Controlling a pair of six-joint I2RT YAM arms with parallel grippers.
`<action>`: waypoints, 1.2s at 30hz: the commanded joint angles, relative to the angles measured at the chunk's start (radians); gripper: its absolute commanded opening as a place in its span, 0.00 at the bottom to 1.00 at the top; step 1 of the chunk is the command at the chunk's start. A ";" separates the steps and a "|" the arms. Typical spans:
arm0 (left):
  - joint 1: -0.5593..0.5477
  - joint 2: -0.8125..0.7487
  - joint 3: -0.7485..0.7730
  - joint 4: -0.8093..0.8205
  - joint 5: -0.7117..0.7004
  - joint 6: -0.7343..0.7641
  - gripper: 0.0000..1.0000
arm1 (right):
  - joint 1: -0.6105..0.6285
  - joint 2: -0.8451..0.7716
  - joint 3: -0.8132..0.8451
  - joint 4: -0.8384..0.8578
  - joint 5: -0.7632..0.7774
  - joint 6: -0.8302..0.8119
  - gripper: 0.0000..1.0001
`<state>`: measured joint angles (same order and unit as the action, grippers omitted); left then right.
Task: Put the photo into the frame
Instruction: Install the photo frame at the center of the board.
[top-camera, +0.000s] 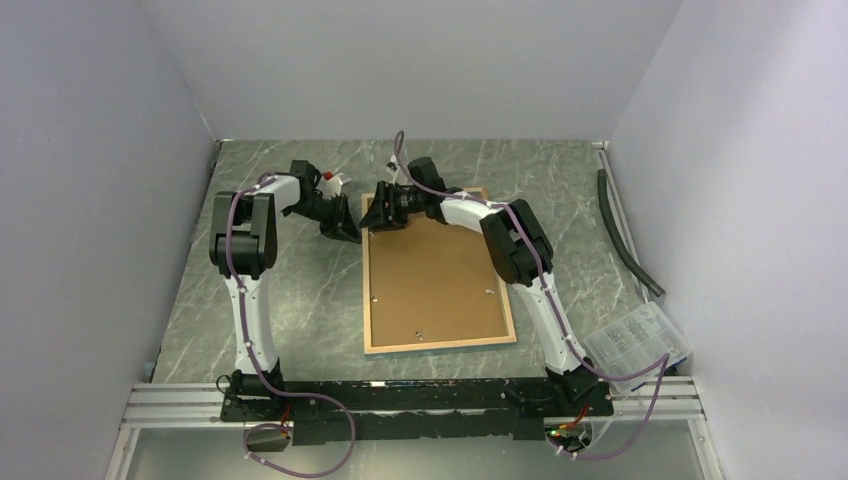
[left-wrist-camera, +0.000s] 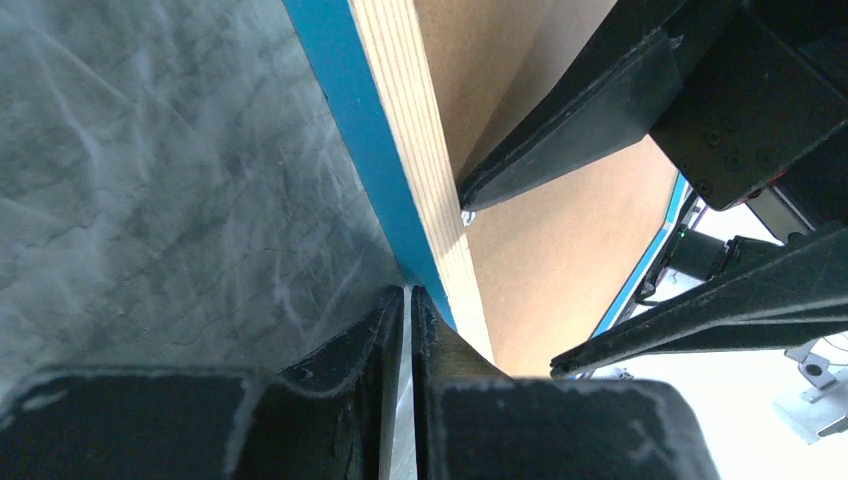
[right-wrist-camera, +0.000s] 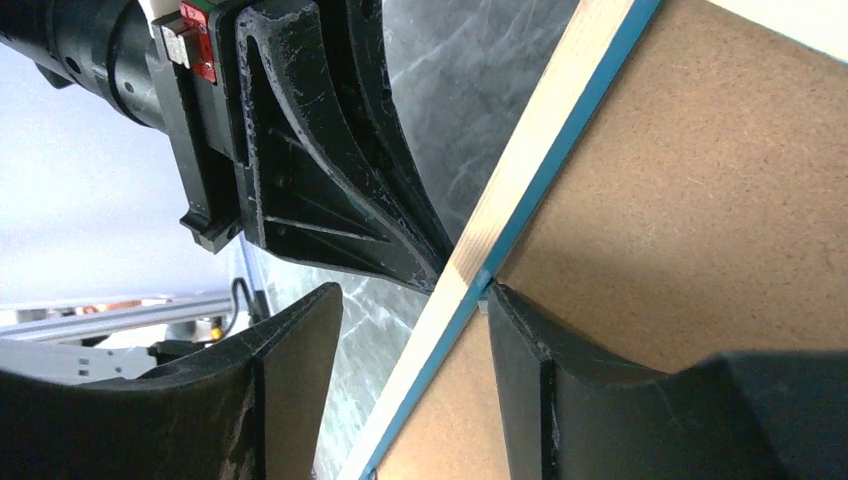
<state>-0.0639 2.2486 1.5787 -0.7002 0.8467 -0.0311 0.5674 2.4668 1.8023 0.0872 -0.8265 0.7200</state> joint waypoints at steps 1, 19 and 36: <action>-0.024 -0.058 -0.027 -0.017 0.032 0.056 0.15 | 0.005 -0.069 0.058 -0.165 0.053 -0.134 0.61; -0.017 -0.061 -0.014 -0.030 0.043 0.053 0.14 | 0.025 0.024 0.199 -0.373 0.014 -0.307 0.61; -0.022 -0.021 0.005 -0.007 0.051 0.037 0.14 | 0.068 0.066 0.230 -0.368 -0.143 -0.339 0.54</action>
<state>-0.0692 2.2311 1.5524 -0.7326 0.8478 0.0071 0.5877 2.5065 1.9972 -0.2619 -0.8562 0.4175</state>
